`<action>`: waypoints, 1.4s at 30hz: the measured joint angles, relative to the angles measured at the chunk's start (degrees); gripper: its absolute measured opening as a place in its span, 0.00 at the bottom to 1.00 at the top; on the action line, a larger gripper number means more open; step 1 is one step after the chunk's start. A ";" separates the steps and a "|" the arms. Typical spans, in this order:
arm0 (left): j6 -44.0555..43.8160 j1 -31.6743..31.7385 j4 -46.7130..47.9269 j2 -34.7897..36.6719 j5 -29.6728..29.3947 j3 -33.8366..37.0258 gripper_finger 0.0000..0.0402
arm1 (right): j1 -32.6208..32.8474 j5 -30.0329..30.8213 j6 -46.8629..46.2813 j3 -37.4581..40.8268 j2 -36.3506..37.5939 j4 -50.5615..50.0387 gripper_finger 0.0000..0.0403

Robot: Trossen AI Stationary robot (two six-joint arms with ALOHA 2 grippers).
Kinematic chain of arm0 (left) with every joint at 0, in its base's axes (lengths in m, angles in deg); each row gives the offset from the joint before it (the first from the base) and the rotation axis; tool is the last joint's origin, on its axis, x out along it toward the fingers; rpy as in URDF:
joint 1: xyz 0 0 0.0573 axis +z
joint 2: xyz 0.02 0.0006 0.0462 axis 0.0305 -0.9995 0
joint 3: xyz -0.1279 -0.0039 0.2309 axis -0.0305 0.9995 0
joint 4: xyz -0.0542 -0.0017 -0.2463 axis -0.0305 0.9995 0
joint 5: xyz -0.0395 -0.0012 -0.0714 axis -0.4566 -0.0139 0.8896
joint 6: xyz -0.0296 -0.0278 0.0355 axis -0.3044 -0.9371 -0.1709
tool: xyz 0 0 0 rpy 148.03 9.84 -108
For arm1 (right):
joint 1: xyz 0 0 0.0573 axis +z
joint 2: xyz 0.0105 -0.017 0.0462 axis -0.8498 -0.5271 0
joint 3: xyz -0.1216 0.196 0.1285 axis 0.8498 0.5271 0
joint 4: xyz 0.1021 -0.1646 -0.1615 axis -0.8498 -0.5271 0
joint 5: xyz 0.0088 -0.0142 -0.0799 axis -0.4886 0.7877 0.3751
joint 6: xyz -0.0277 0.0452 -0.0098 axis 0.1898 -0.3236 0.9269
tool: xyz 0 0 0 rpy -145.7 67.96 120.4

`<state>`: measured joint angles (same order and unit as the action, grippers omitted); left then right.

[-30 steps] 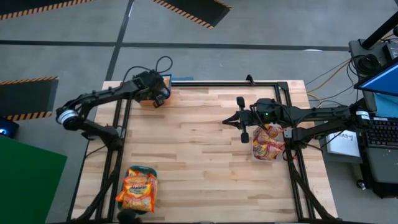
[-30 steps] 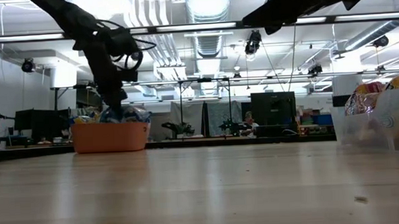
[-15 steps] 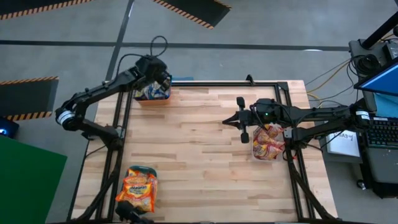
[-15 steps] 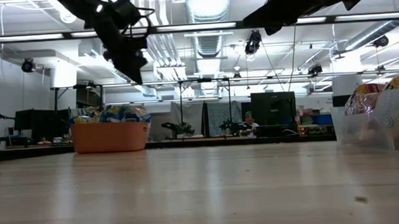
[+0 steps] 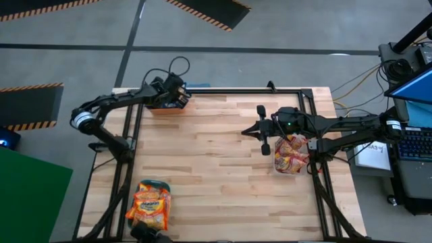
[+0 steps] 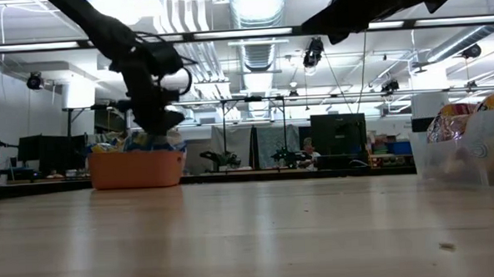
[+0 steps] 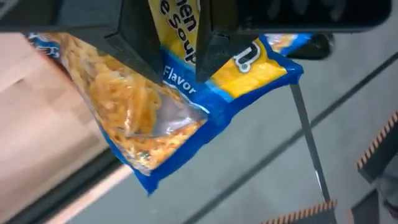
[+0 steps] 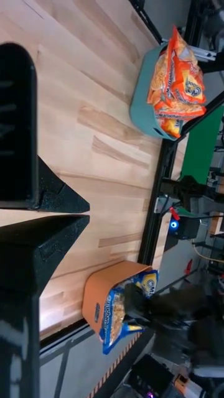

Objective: Sort Maruchan noodles
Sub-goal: Put the blue noodle pack into the orange bin, then return to Home Position

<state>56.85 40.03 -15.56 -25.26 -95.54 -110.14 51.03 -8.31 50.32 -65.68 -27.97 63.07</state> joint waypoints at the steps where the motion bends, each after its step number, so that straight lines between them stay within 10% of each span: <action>1: -0.43 0.00 -0.12 -0.83 -0.02 0.21 0.18 | 0.00 0.00 -0.09 0.04 0.00 0.00 0.02; 26: -5.86 -2.24 2.16 -0.94 4.32 2.17 0.11 | 0.02 -0.17 0.00 1.53 1.54 -1.03 0.02; 33: 3.22 -9.34 1.73 13.95 7.49 2.72 0.11 | 0.02 -0.64 -0.39 9.44 13.51 -0.98 0.02; 42: 11.15 -19.59 -17.46 41.79 33.78 19.65 0.11 | 0.02 -0.70 -4.42 18.59 30.09 -0.89 0.02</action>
<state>68.00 20.44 -33.02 16.52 -61.76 -90.50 51.05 -9.01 45.90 -47.10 2.13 62.18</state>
